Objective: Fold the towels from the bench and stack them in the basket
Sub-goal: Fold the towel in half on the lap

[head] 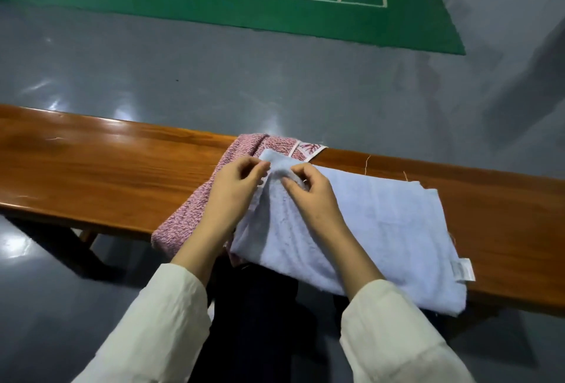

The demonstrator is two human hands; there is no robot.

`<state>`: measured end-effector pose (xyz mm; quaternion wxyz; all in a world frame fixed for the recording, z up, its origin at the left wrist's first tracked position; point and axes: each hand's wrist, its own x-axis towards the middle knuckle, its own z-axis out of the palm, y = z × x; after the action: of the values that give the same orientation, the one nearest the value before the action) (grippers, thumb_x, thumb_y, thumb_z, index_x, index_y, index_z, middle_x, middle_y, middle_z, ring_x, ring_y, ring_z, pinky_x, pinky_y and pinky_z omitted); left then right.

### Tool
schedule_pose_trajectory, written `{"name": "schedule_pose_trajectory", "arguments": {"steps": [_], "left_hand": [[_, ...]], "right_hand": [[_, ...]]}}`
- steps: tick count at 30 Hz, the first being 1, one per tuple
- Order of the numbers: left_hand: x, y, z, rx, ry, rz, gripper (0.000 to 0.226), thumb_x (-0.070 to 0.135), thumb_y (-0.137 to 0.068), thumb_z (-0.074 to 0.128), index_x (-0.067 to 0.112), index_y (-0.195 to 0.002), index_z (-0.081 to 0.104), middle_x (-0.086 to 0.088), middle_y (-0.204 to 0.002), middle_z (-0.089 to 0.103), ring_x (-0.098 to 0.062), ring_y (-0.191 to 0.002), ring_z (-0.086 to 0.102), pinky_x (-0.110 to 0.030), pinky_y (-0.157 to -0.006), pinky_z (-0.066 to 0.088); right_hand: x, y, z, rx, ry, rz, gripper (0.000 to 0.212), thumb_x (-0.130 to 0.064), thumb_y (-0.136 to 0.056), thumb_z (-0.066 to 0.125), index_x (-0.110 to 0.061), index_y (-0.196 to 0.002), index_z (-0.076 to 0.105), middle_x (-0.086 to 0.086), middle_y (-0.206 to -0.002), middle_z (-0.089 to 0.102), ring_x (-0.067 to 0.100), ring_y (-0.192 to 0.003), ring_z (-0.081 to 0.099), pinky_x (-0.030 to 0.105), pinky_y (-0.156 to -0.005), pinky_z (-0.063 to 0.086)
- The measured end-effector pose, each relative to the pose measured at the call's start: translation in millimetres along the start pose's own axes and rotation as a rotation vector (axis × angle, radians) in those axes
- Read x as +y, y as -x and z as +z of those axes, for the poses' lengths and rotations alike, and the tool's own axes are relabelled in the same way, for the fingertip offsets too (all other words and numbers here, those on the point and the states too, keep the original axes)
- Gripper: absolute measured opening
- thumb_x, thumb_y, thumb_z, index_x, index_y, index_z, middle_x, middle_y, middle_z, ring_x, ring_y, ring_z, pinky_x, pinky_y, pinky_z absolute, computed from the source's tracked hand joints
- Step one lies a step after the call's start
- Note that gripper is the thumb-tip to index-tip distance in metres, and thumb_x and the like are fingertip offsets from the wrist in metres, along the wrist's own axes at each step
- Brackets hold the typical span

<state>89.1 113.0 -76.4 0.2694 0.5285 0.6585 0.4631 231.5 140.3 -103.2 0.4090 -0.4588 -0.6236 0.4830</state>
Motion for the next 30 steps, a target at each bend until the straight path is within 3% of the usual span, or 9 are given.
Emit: {"name": "schedule_pose_trajectory", "arguments": {"steps": [4, 7, 9, 13, 18, 21, 23, 26, 30], "left_hand": [[-15.1, -20.8, 8.9, 0.076, -0.248, -0.089, 0.015, 0.023, -0.092, 0.061, 0.010, -0.098, 0.064, 0.003, -0.087, 0.062, -0.012, -0.080, 0.056, -0.024, -0.069, 0.039], [-26.9, -27.4, 21.3, 0.041, -0.362, -0.098, 0.024, 0.029, -0.089, 0.063, 0.005, -0.091, 0.064, -0.006, -0.083, 0.064, -0.023, -0.077, 0.057, -0.035, -0.067, 0.041], [-32.5, -29.6, 26.3, 0.051, -0.396, -0.093, 0.026, 0.032, -0.088, 0.064, 0.008, -0.095, 0.063, -0.004, -0.084, 0.064, -0.022, -0.078, 0.056, -0.034, -0.067, 0.040], [-41.0, -37.9, 30.0, 0.053, -0.479, -0.150, 0.032, 0.044, -0.084, 0.064, 0.012, -0.083, 0.057, -0.002, -0.075, 0.057, -0.023, -0.073, 0.052, -0.033, -0.060, 0.033], [-29.2, -47.5, 31.0, -0.123, -0.588, -0.209, 0.046, 0.048, -0.087, 0.058, 0.013, -0.059, 0.050, -0.004, -0.056, 0.048, -0.025, -0.059, 0.048, -0.033, -0.051, 0.032], [-14.8, -45.9, 29.4, -0.076, -0.430, -0.163, 0.031, 0.031, -0.086, 0.063, 0.013, -0.065, 0.047, 0.000, -0.058, 0.045, -0.020, -0.061, 0.043, -0.033, -0.052, 0.030], [-3.4, -38.7, 26.5, -0.033, -0.190, -0.150, 0.022, 0.022, -0.082, 0.069, 0.016, -0.077, 0.049, 0.004, -0.066, 0.051, -0.013, -0.063, 0.047, -0.027, -0.055, 0.036], [22.3, -15.4, 24.4, -0.048, 0.244, -0.201, 0.030, 0.011, -0.081, 0.073, 0.013, -0.103, 0.053, 0.001, -0.080, 0.067, -0.007, -0.069, 0.063, -0.021, -0.061, 0.051], [50.2, 22.8, 29.7, -0.009, 0.435, -0.084, 0.009, 0.007, -0.087, 0.066, 0.010, -0.095, 0.066, 0.003, -0.080, 0.072, 0.000, -0.072, 0.064, -0.013, -0.065, 0.049]], "right_hand": [[13.3, -11.0, 5.2, 0.022, 0.051, 0.065, 0.013, -0.039, -0.091, 0.060, -0.026, -0.092, 0.058, -0.014, -0.090, 0.063, 0.008, -0.089, 0.059, 0.043, -0.088, 0.050], [21.2, -15.5, 7.2, 0.055, 0.082, 0.082, 0.017, -0.049, -0.087, 0.058, -0.032, -0.092, 0.057, -0.019, -0.091, 0.063, 0.006, -0.091, 0.059, 0.048, -0.088, 0.049], [24.7, -17.7, 6.8, 0.061, 0.091, 0.089, 0.017, -0.050, -0.086, 0.057, -0.034, -0.093, 0.057, -0.019, -0.092, 0.063, 0.008, -0.091, 0.060, 0.049, -0.088, 0.050], [25.4, -19.5, 3.6, 0.062, 0.070, 0.100, 0.014, -0.045, -0.089, 0.059, -0.032, -0.095, 0.059, -0.019, -0.094, 0.063, 0.007, -0.094, 0.060, 0.045, -0.089, 0.051], [18.2, -16.4, 0.1, 0.043, -0.001, 0.118, 0.010, -0.032, -0.092, 0.061, -0.023, -0.098, 0.064, -0.014, -0.096, 0.065, 0.005, -0.095, 0.059, 0.032, -0.088, 0.052], [8.4, -13.1, -4.4, 0.034, -0.062, 0.101, 0.009, -0.023, -0.092, 0.061, -0.018, -0.098, 0.065, -0.011, -0.094, 0.065, 0.006, -0.092, 0.060, 0.021, -0.081, 0.051], [1.0, -9.4, -9.4, 0.037, -0.095, 0.072, 0.004, -0.016, -0.091, 0.062, -0.016, -0.095, 0.065, -0.007, -0.093, 0.065, 0.007, -0.090, 0.060, 0.018, -0.078, 0.050], [-12.9, 2.3, -19.6, 0.053, -0.127, 0.009, 0.014, -0.010, -0.090, 0.063, -0.023, -0.087, 0.063, -0.007, -0.090, 0.066, 0.007, -0.088, 0.061, 0.016, -0.077, 0.047], [-33.1, 28.2, -36.6, 0.079, -0.094, -0.047, 0.019, -0.008, -0.087, 0.066, -0.024, -0.081, 0.061, -0.010, -0.079, 0.065, 0.002, -0.080, 0.060, 0.015, -0.075, 0.047]]}}
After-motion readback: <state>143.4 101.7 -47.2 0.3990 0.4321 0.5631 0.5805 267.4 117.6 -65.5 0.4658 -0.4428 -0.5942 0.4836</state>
